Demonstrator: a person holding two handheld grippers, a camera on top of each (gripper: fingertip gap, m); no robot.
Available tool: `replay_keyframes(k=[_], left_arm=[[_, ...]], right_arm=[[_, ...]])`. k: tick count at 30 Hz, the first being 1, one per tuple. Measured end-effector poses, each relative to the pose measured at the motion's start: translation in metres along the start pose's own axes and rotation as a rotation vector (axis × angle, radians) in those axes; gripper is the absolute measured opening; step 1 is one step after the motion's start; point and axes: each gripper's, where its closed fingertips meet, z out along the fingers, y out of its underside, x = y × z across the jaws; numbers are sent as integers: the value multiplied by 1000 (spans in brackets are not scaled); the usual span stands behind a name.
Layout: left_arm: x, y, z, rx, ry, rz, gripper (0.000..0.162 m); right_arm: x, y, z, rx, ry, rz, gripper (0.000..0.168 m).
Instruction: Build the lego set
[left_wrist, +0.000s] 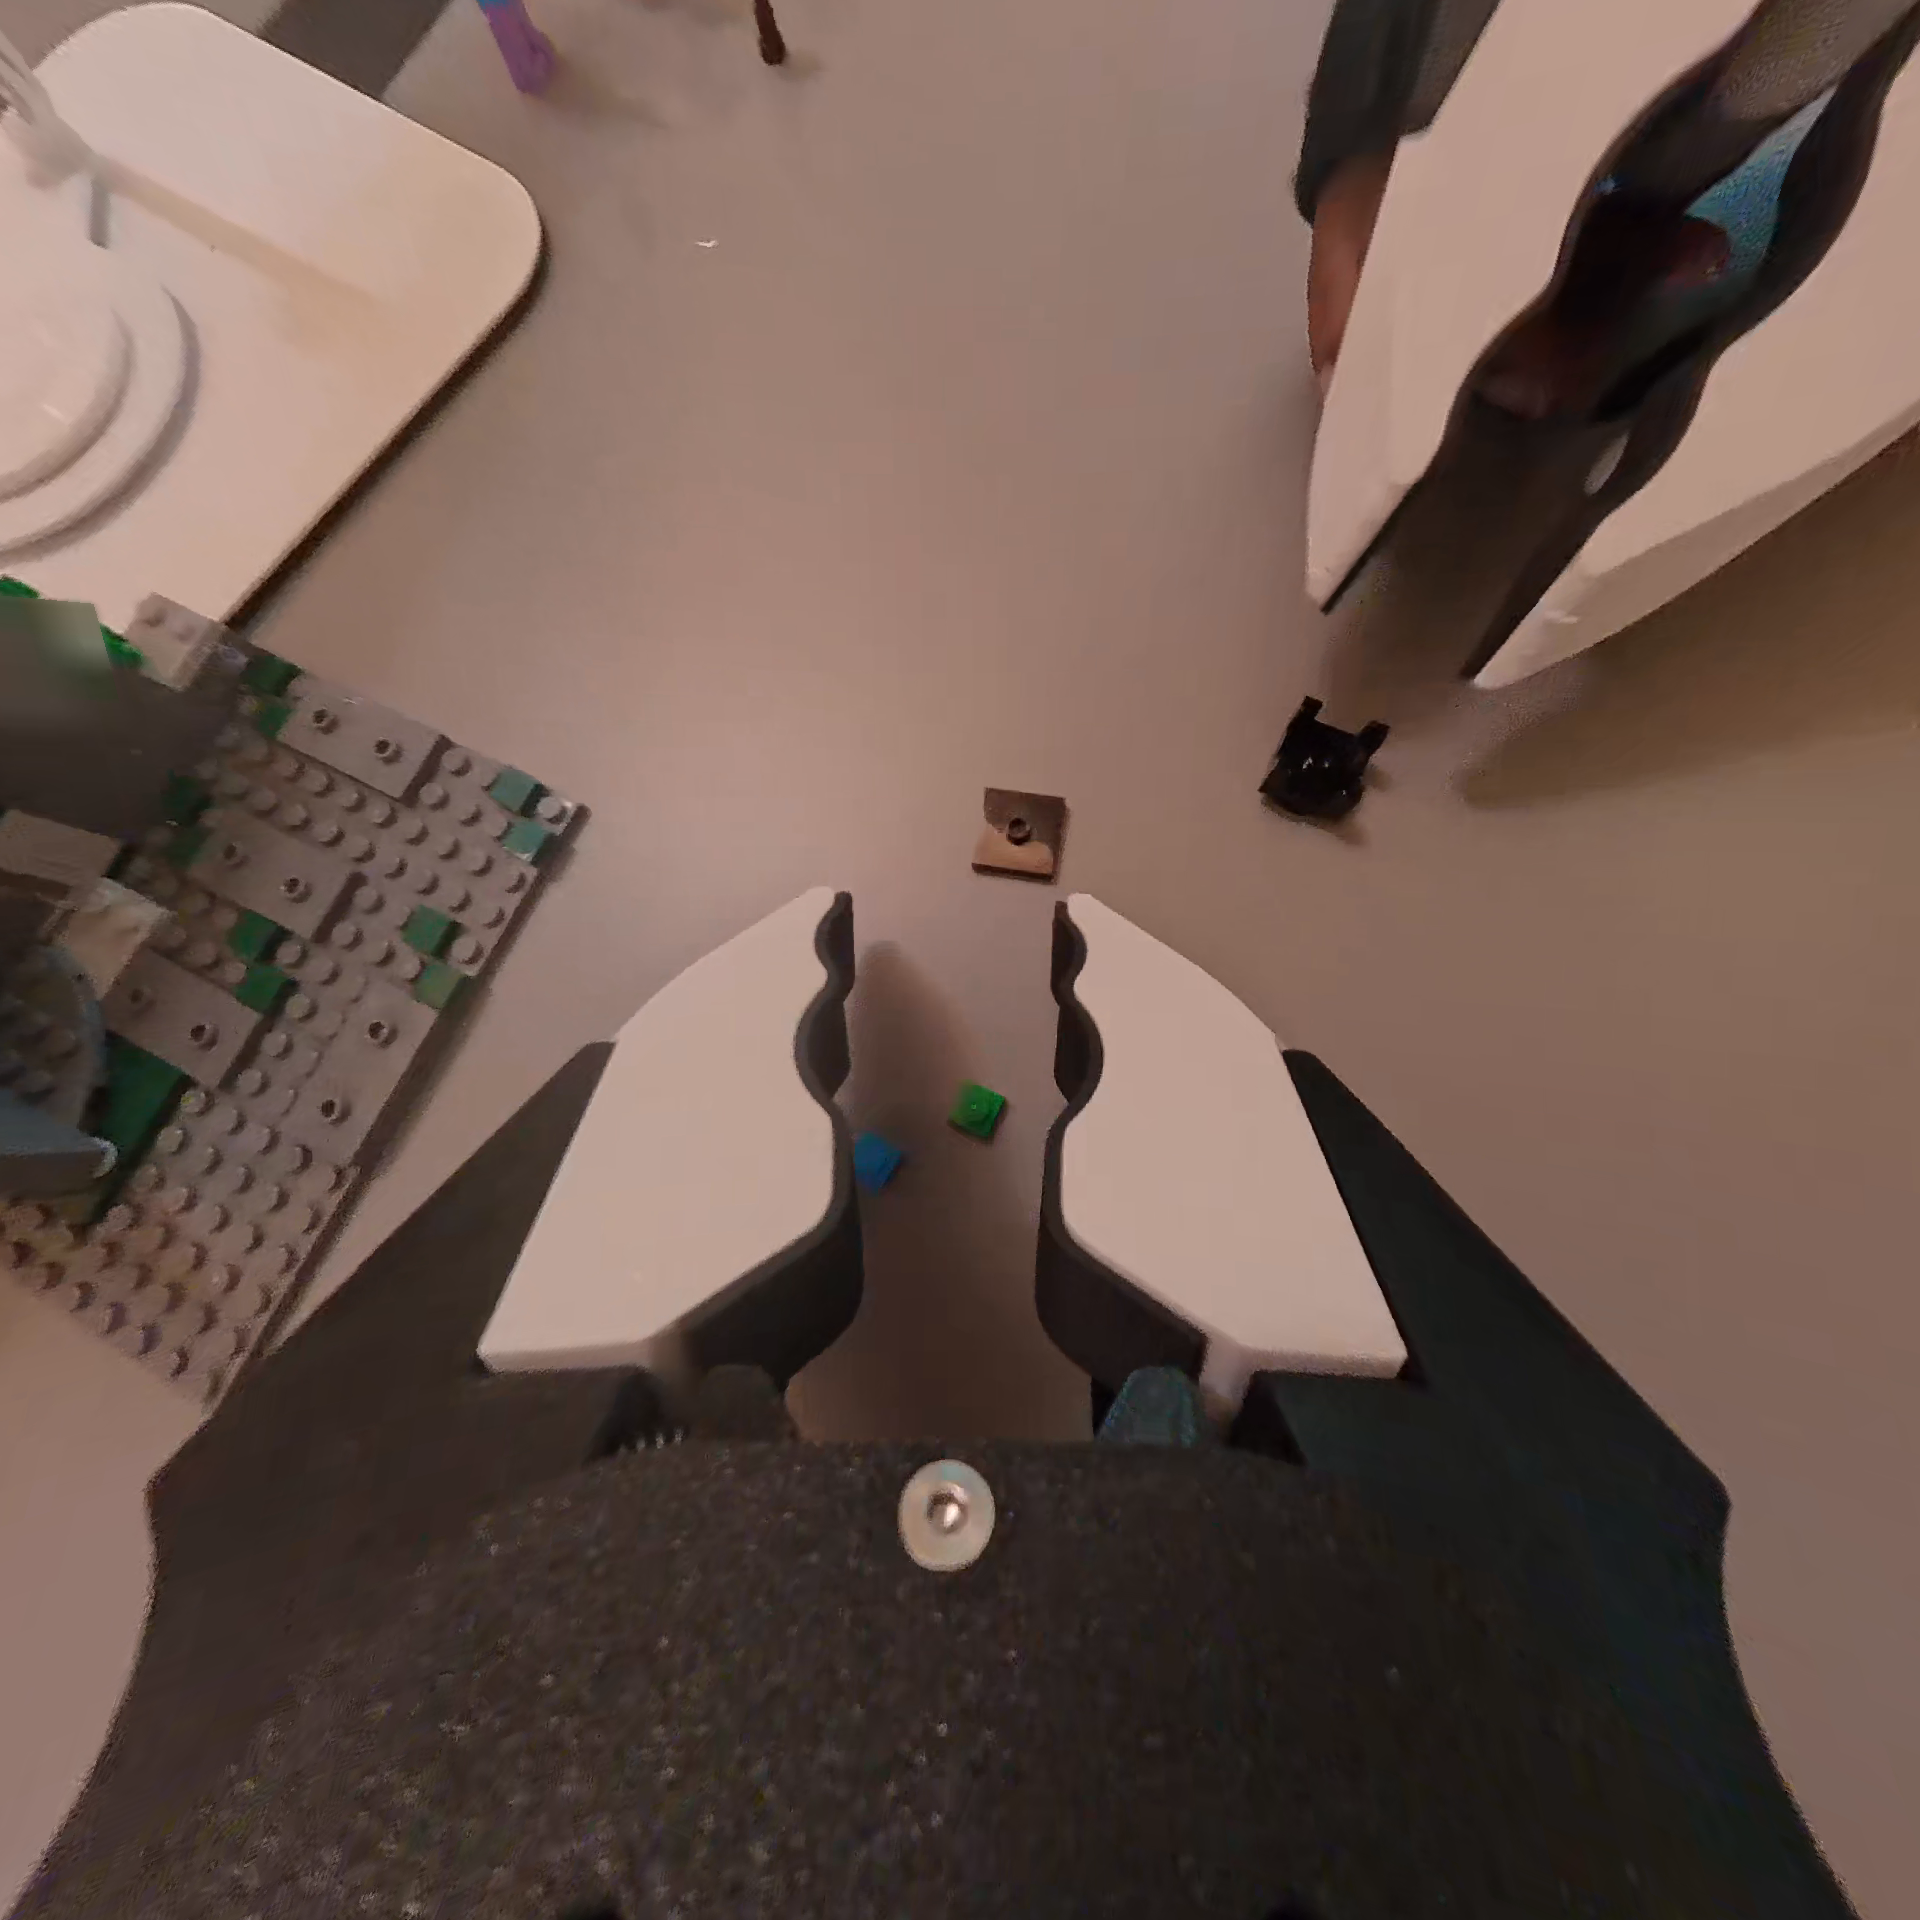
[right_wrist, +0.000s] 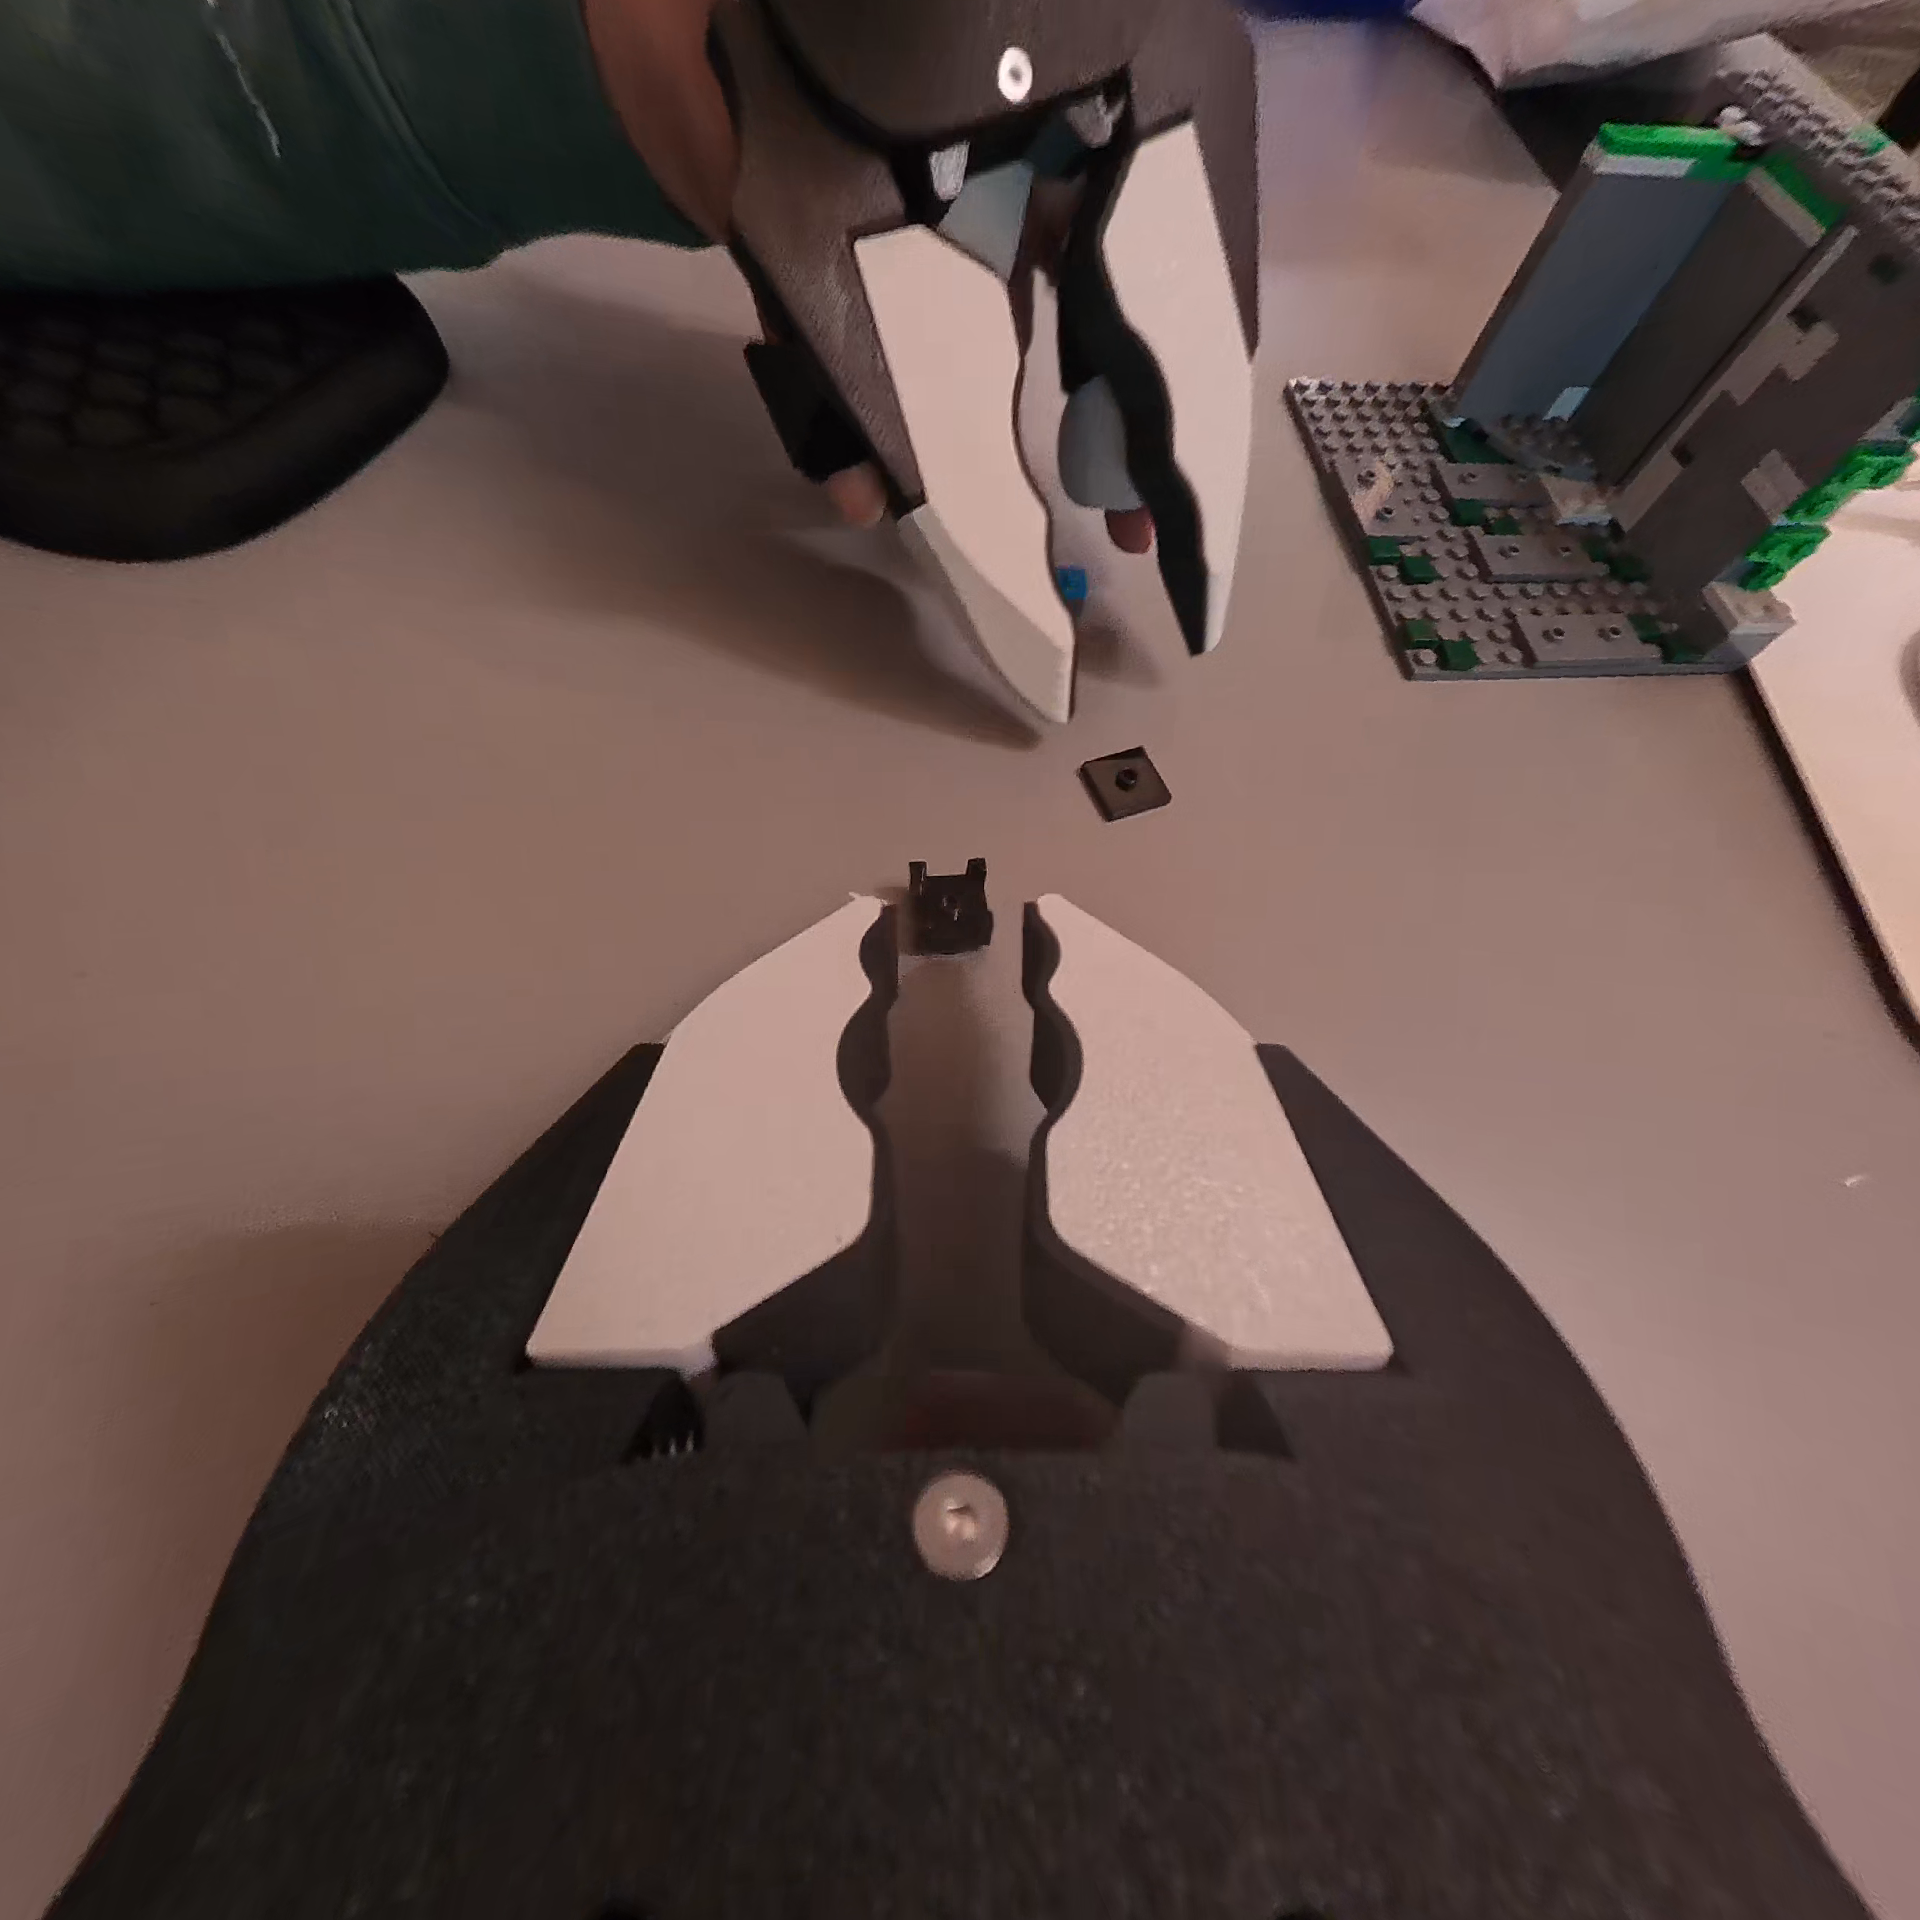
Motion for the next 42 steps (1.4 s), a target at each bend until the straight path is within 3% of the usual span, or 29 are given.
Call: replay_keyframes(k=[8, 13, 19, 20, 25, 29, 34, 42], left_arm=[[3, -1, 11, -51, 50, 19, 34], [6, -6, 17, -73, 111, 41, 17], [9, -18, 28, -85, 140, 106, 14], [10, -20, 30, -87, 143, 123, 2], [16, -39, 41, -51, 160, 165, 14], [8, -54, 24, 38, 117, 150, 18], [3, -37, 9, 27, 105, 124, 18], [26, -27, 26, -37, 204, 144, 22]], right_arm=[[-3, 4, -4, -10, -56, 73, 21], [-3, 2, -5, 4, -66, 83, 22], [-2, 1, -6, 15, -76, 95, 22], [-2, 1, -6, 13, -77, 94, 22], [-3, 0, -7, 25, -80, 96, 22], [0, -2, -9, 49, -76, 118, 21], [3, -2, -9, 51, -73, 141, 21], [0, 1, -7, 23, -74, 120, 20]])
